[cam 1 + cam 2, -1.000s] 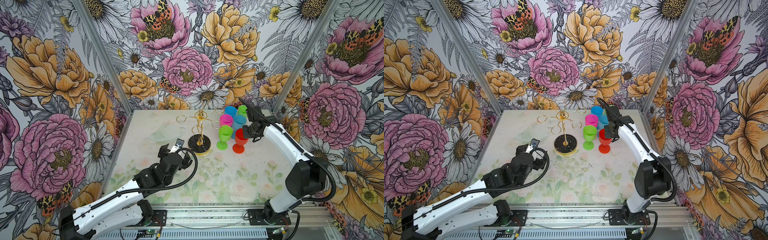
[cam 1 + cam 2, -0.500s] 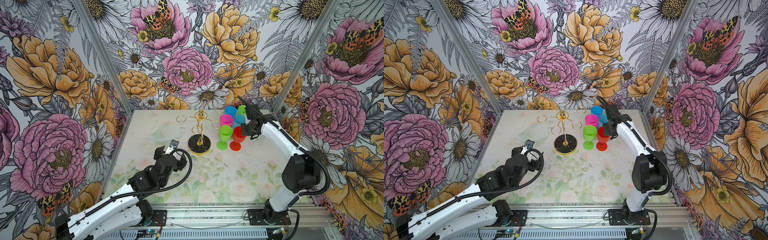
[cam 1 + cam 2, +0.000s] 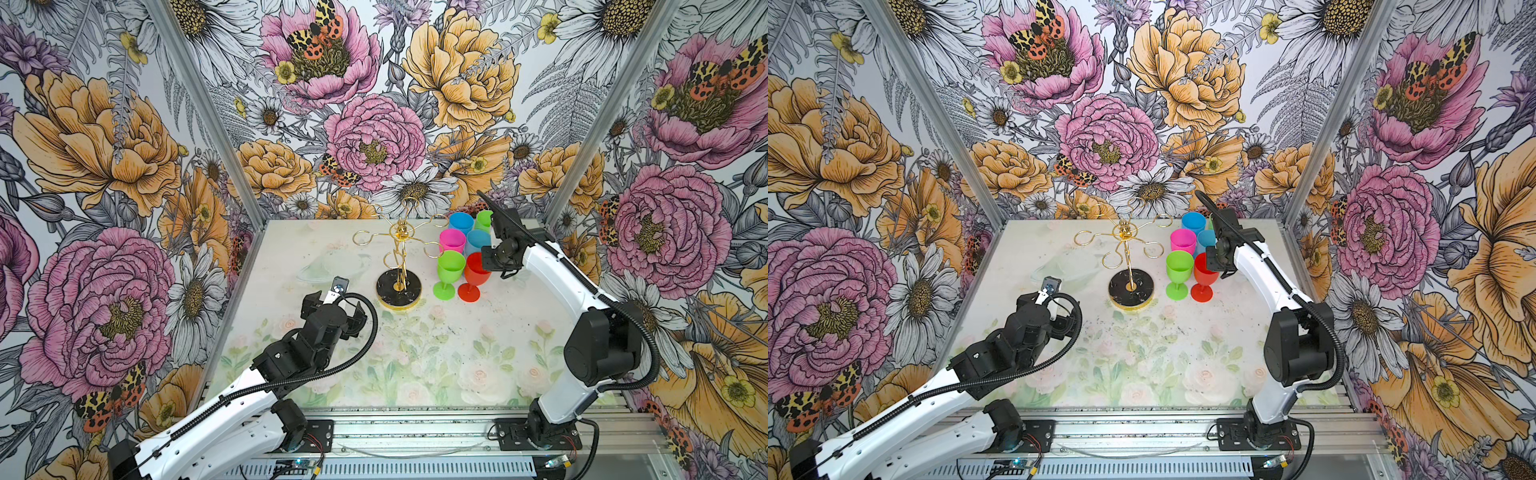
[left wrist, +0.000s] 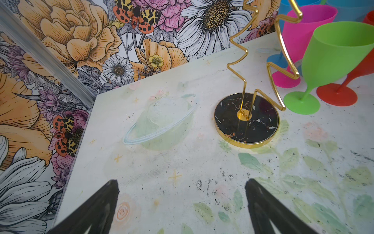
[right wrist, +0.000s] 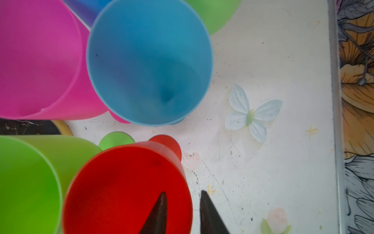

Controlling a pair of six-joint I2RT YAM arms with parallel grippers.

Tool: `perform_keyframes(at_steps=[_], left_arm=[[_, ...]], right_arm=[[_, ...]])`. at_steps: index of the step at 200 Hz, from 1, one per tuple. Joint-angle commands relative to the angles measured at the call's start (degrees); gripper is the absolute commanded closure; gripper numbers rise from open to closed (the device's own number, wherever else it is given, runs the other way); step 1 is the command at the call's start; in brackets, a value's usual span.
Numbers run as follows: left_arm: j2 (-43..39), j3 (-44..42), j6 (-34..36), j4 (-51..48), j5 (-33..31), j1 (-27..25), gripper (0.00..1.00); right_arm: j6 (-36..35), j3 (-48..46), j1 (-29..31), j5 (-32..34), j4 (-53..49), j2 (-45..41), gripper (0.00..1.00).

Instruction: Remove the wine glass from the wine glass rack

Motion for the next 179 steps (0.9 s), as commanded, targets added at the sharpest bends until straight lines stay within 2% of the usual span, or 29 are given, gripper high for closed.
perform_keyframes(at_steps=[1, 58, 100, 146, 179], left_arm=[[-0.66, 0.61, -0.30, 1.00, 2.61, 3.02, 0.01], [0.56, -0.93, 0.40, 7.83, 9.05, 13.67, 0.01], [3.72, -3.60, 0.40, 16.85, 13.70, 21.58, 0.01], [10.81, -10.61, 1.55, 32.78, 15.96, 29.70, 0.01], [17.79, -14.35, 1.86, 42.51, 18.91, 34.36, 0.01]], right_arm=[[0.23, 2.06, -0.46, -1.26, 1.31, -3.67, 0.58], [-0.84, 0.65, -2.46, 2.27, 2.16, -9.39, 0.23], [0.06, -7.22, -7.93, 2.88, 9.18, -14.61, 0.15], [1.25, -28.68, -10.61, 10.33, 28.80, -23.68, 0.10], [3.24, -38.98, -13.80, 12.27, 39.92, -24.14, 0.07]])
